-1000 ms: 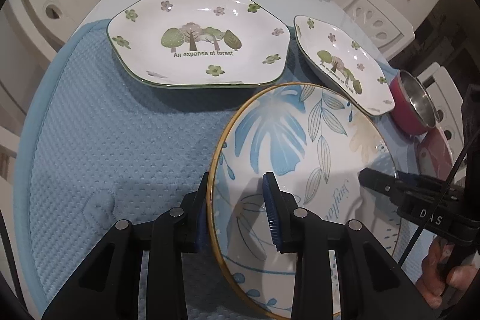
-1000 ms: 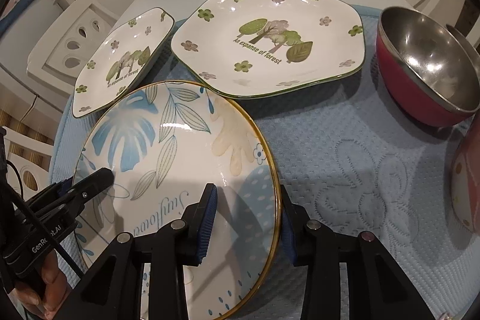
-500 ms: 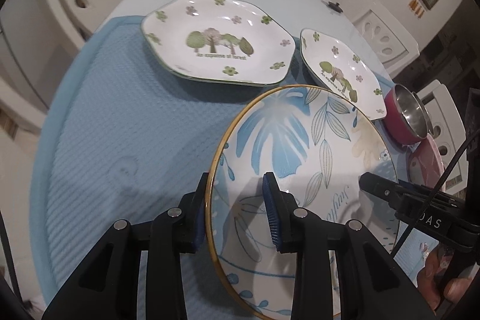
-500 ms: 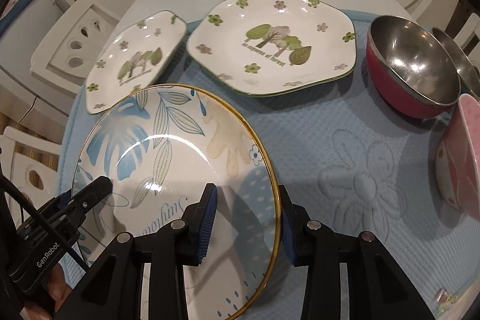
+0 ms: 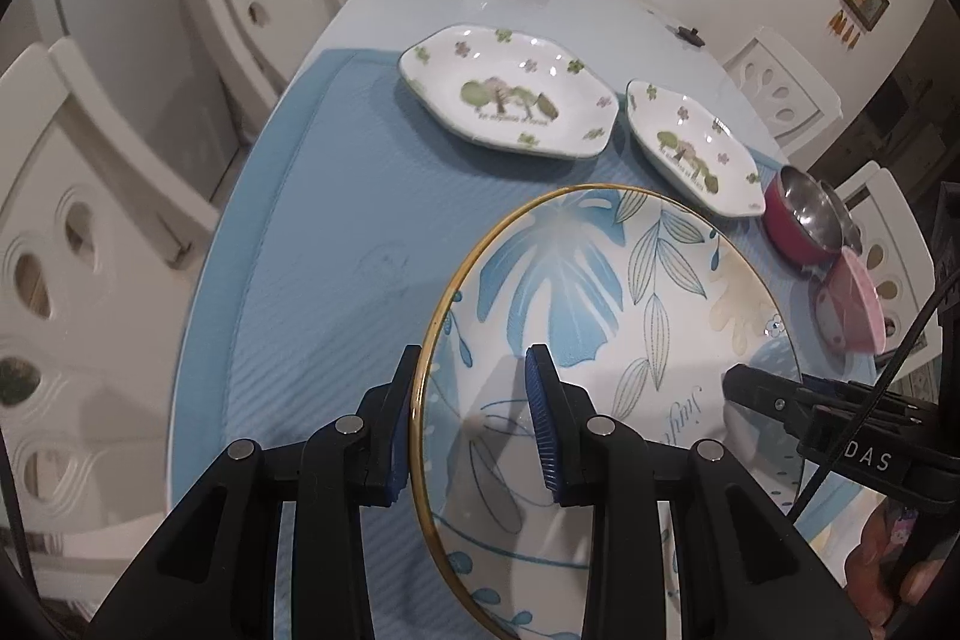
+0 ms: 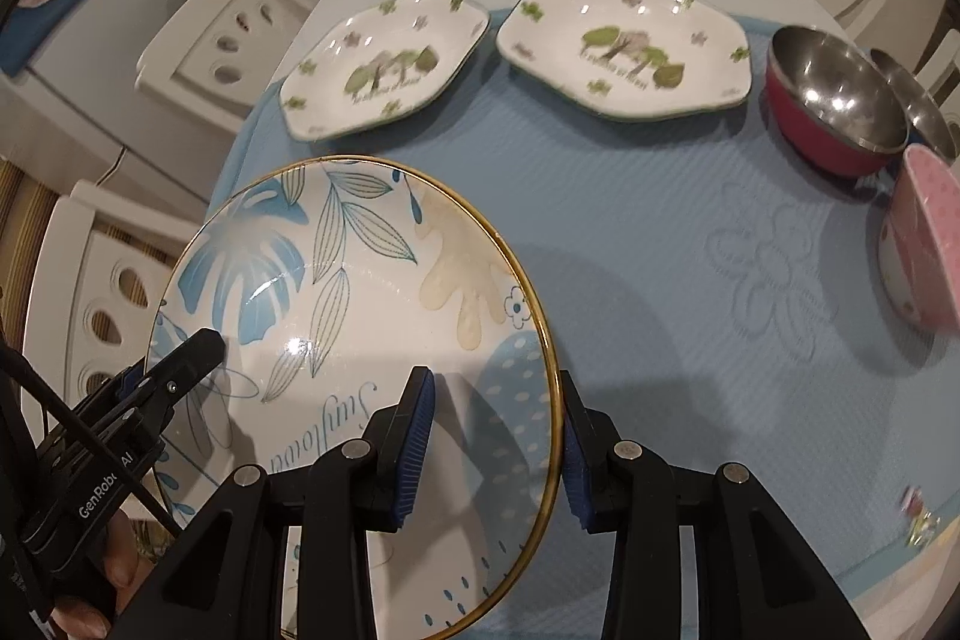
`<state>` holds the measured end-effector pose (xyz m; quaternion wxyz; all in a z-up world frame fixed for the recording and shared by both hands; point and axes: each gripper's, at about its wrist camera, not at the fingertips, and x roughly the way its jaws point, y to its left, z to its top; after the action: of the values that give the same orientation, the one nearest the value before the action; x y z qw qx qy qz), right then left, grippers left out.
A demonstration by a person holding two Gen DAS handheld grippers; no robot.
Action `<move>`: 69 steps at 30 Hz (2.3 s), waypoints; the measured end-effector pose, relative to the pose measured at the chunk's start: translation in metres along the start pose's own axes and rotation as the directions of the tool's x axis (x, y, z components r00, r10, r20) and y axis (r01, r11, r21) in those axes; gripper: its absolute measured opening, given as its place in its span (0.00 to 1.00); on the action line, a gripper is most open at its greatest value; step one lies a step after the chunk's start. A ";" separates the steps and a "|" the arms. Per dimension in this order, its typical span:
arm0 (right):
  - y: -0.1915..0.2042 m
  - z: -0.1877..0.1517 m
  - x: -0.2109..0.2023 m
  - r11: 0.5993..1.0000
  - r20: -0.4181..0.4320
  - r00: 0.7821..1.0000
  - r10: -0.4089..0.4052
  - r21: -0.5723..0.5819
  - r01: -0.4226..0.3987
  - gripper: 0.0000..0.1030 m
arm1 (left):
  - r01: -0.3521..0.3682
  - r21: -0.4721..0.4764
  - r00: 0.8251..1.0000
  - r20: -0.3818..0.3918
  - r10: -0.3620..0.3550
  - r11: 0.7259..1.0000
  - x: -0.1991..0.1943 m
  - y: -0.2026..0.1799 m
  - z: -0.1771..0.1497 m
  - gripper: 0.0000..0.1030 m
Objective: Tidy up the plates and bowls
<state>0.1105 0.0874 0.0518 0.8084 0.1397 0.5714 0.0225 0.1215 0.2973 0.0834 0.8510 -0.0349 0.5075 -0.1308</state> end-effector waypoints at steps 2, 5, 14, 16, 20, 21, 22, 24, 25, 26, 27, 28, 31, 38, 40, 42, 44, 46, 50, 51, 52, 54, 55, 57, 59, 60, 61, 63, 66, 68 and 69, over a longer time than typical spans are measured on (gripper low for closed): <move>0.003 -0.008 0.005 1.000 -0.020 1.000 -0.002 -0.002 0.002 0.36 | -0.004 -0.007 1.000 -0.020 0.004 1.000 0.002 0.005 -0.008 0.28; 0.004 -0.018 0.013 1.000 -0.051 0.999 -0.012 -0.005 0.012 0.36 | -0.001 -0.021 0.999 -0.047 0.000 1.000 0.008 0.009 -0.020 0.28; 0.001 -0.039 0.038 0.999 -0.125 0.991 -0.041 -0.008 0.041 0.36 | 0.001 -0.024 0.995 -0.103 -0.004 1.000 0.031 0.015 -0.044 0.29; -0.005 -0.041 0.041 0.999 -0.137 0.990 -0.030 0.014 0.032 0.36 | -0.001 -0.014 0.994 -0.108 0.000 1.000 0.034 0.013 -0.048 0.29; -0.011 -0.040 0.030 0.999 -0.109 0.994 -0.015 0.026 0.018 0.36 | -0.016 -0.030 0.995 -0.103 0.013 0.999 0.032 0.012 -0.052 0.29; -0.010 -0.040 0.025 1.000 -0.096 0.995 -0.014 0.014 0.015 0.36 | -0.029 -0.023 0.996 -0.090 0.027 0.999 0.028 0.011 -0.052 0.29; -0.009 -0.040 0.020 1.000 -0.081 0.997 -0.015 0.001 0.015 0.36 | -0.033 -0.020 0.997 -0.077 0.031 0.999 0.024 0.011 -0.051 0.29; -0.005 -0.042 0.008 1.000 -0.046 0.999 -0.017 -0.023 0.016 0.36 | -0.051 -0.016 0.998 -0.046 0.050 0.999 0.014 0.010 -0.049 0.29; -0.005 -0.044 -0.001 0.999 -0.025 1.000 -0.011 -0.035 0.010 0.36 | -0.063 -0.009 0.998 -0.030 0.063 0.998 0.008 0.008 -0.047 0.29; -0.004 -0.046 -0.007 0.999 -0.012 1.000 -0.007 -0.043 0.007 0.36 | -0.075 -0.001 0.997 -0.015 0.075 0.997 0.001 0.006 -0.046 0.29; -0.004 -0.048 -0.015 0.999 0.005 1.000 -0.001 -0.052 0.001 0.36 | -0.087 0.007 0.996 0.002 0.087 0.996 -0.006 0.003 -0.045 0.29; -0.004 -0.051 -0.023 0.998 0.025 1.000 0.005 -0.061 -0.003 0.36 | -0.100 0.018 0.995 0.024 0.099 0.995 -0.015 -0.001 -0.045 0.29; -0.005 -0.063 -0.049 0.996 0.092 0.996 0.009 -0.094 0.000 0.36 | -0.124 0.048 0.990 0.078 0.120 0.991 -0.040 -0.018 -0.047 0.31; -0.023 -0.106 -0.109 0.985 0.202 0.979 -0.023 -0.161 0.056 0.51 | -0.076 0.056 0.988 0.136 0.068 0.996 -0.084 -0.068 -0.063 0.34; -0.034 -0.119 -0.126 0.985 0.233 0.972 -0.030 -0.157 0.068 0.52 | -0.053 0.066 0.987 0.157 0.042 0.996 -0.095 -0.084 -0.070 0.33; -0.046 -0.134 -0.141 0.987 0.251 0.967 -0.034 -0.142 0.072 0.52 | -0.043 0.087 0.983 0.184 0.027 0.995 -0.110 -0.104 -0.080 0.33; -0.060 -0.148 -0.153 0.990 0.259 0.965 -0.038 -0.119 0.071 0.52 | -0.036 0.107 0.980 0.197 0.015 0.994 -0.122 -0.120 -0.090 0.33; -0.072 -0.162 -0.162 0.994 0.262 0.964 -0.037 -0.091 0.063 0.52 | -0.041 0.124 0.979 0.204 0.015 0.992 -0.131 -0.132 -0.098 0.34; -0.092 -0.182 -0.174 0.999 0.264 0.964 -0.022 -0.037 0.033 0.52 | -0.032 0.124 0.978 0.207 0.006 0.992 -0.148 -0.143 -0.114 0.36; -0.095 -0.184 -0.175 0.999 0.260 0.965 -0.014 -0.026 0.022 0.52 | -0.023 0.129 0.978 0.209 -0.004 0.991 -0.154 -0.144 -0.119 0.36; -0.097 -0.186 -0.174 1.000 0.256 0.967 -0.002 -0.016 0.007 0.52 | -0.028 0.133 0.976 0.216 -0.002 0.991 -0.158 -0.145 -0.123 0.36; -0.097 -0.187 -0.173 1.000 0.244 0.969 0.022 -0.003 -0.022 0.52 | -0.049 0.142 0.972 0.236 0.015 0.989 -0.169 -0.143 -0.131 0.36; -0.095 -0.187 -0.172 1.000 0.240 0.970 0.031 -0.001 -0.031 0.52 | -0.058 0.145 0.969 0.245 0.021 0.988 -0.173 -0.141 -0.133 0.36; -0.092 -0.186 -0.174 0.999 0.245 0.969 0.034 -0.007 -0.033 0.52 | -0.067 0.134 0.965 0.259 0.030 0.989 -0.179 -0.133 -0.132 0.36; -0.087 -0.183 -0.177 1.000 0.258 0.966 0.026 -0.016 -0.023 0.52 | -0.063 0.115 0.965 0.262 0.031 0.991 -0.178 -0.123 -0.125 0.36; -0.084 -0.178 -0.178 1.000 0.263 0.965 0.026 -0.016 -0.022 0.52 | -0.061 0.103 0.964 0.263 0.032 0.993 -0.178 -0.117 -0.120 0.36; -0.081 -0.173 -0.178 0.999 0.264 0.964 0.034 -0.011 -0.032 0.52 | -0.063 0.094 0.964 0.264 0.036 0.994 -0.176 -0.110 -0.115 0.37; -0.077 -0.159 -0.176 0.999 0.269 0.962 0.053 0.000 -0.054 0.53 | -0.067 0.087 0.962 0.269 0.041 0.994 -0.172 -0.095 -0.098 0.40; -0.064 -0.129 -0.168 0.998 0.277 0.959 0.062 0.010 -0.067 0.53 | -0.057 0.093 0.958 0.285 0.028 0.994 -0.168 -0.075 -0.074 0.40; -0.052 -0.103 -0.159 0.996 0.277 0.957 0.083 0.012 -0.089 0.53 | -0.044 0.089 0.957 0.291 0.016 0.995 -0.163 -0.058 -0.048 0.41; -0.047 -0.091 -0.155 0.995 0.278 0.956 0.089 0.008 -0.095 0.53 | -0.043 0.089 0.955 0.295 0.015 0.995 -0.160 -0.050 -0.035 0.42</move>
<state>-0.0335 0.0307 0.1538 0.8770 0.1763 0.4457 0.0341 0.0093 0.2927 0.2126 0.9196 -0.0062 0.3688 -0.1353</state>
